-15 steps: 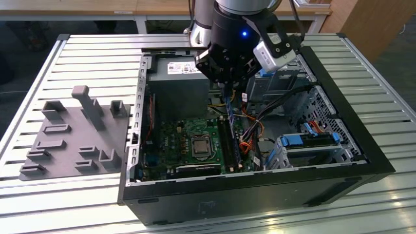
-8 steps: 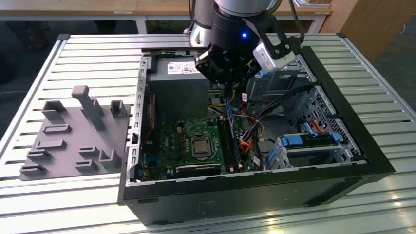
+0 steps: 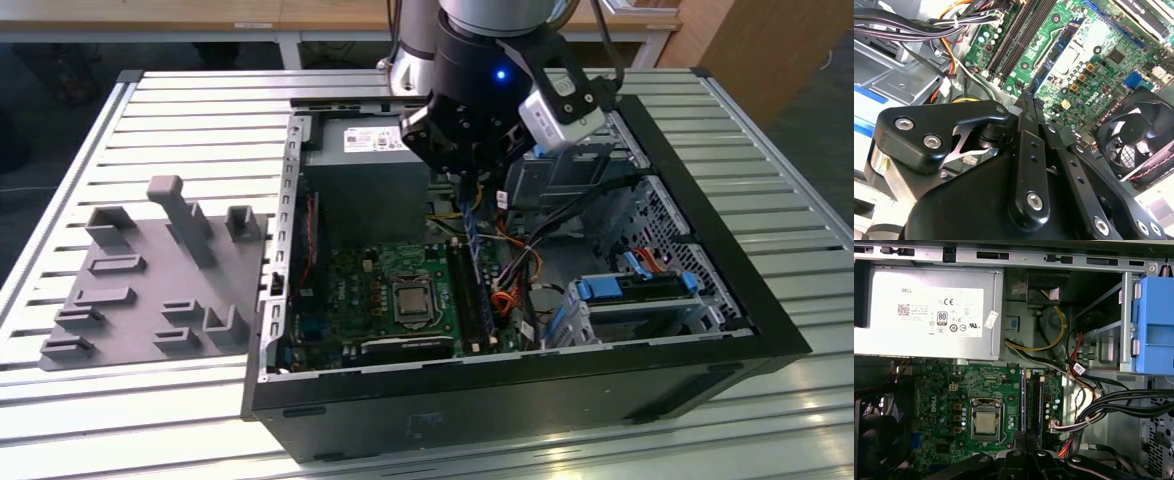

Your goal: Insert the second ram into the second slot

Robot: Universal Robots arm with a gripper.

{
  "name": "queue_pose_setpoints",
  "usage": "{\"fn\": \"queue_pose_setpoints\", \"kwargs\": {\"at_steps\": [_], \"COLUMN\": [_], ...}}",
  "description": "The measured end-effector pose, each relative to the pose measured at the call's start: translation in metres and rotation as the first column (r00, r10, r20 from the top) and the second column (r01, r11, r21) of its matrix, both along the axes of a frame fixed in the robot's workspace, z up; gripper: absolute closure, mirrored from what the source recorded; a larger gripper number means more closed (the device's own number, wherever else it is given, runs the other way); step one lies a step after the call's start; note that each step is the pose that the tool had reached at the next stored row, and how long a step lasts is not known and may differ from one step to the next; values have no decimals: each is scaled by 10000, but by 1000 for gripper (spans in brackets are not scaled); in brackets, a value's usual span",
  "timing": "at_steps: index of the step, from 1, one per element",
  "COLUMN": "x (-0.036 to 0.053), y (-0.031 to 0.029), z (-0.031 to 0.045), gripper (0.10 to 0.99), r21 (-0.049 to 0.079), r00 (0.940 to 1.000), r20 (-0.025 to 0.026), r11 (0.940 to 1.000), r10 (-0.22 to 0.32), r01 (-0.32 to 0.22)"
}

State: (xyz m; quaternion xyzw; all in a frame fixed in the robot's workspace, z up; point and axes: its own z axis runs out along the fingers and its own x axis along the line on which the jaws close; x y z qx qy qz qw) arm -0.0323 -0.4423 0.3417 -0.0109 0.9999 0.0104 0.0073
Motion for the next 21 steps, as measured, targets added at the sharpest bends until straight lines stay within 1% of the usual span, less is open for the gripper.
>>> {"fn": "queue_pose_setpoints", "kwargs": {"at_steps": [21], "x": [0], "y": [-2], "z": [-56], "gripper": [973], "r21": [0], "r00": [10000], "r20": [0], "r11": [10000], "r10": [0], "r01": [0]}}
